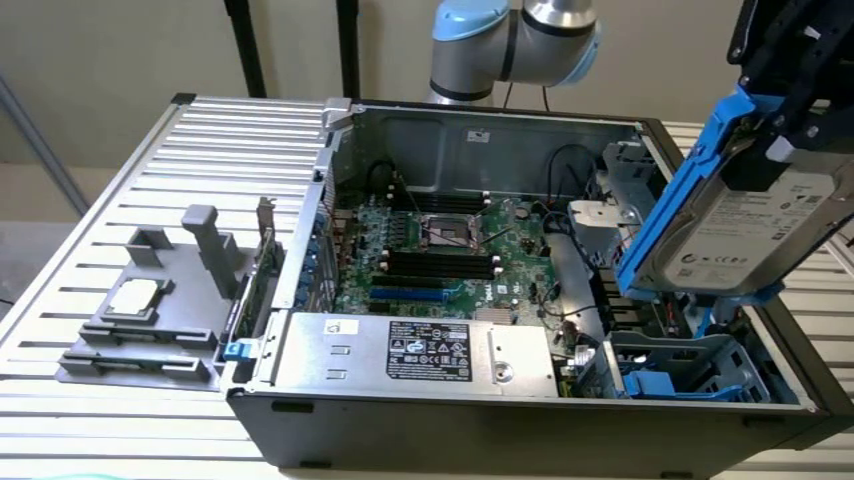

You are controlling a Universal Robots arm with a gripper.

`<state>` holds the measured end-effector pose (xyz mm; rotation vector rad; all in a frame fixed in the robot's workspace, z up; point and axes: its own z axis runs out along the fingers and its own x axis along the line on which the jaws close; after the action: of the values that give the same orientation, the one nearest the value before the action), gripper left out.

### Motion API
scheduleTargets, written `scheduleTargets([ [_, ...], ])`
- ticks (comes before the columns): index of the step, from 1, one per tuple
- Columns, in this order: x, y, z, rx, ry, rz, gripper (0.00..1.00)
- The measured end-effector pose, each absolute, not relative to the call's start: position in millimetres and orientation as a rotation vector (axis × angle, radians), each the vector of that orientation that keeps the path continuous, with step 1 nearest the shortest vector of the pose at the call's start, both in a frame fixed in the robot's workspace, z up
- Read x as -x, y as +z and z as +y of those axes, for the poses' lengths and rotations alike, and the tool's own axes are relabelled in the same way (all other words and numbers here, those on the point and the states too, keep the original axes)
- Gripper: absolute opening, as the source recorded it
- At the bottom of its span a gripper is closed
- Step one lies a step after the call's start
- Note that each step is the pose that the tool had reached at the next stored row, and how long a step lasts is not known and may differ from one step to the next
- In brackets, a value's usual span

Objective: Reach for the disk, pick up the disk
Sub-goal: 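Pick up the disk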

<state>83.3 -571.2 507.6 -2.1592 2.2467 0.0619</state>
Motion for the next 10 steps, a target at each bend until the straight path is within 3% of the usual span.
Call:
scheduleTargets([
  [10,-99.7,493.8,-582.5,2.157,0.069,2.243,0.33],
])
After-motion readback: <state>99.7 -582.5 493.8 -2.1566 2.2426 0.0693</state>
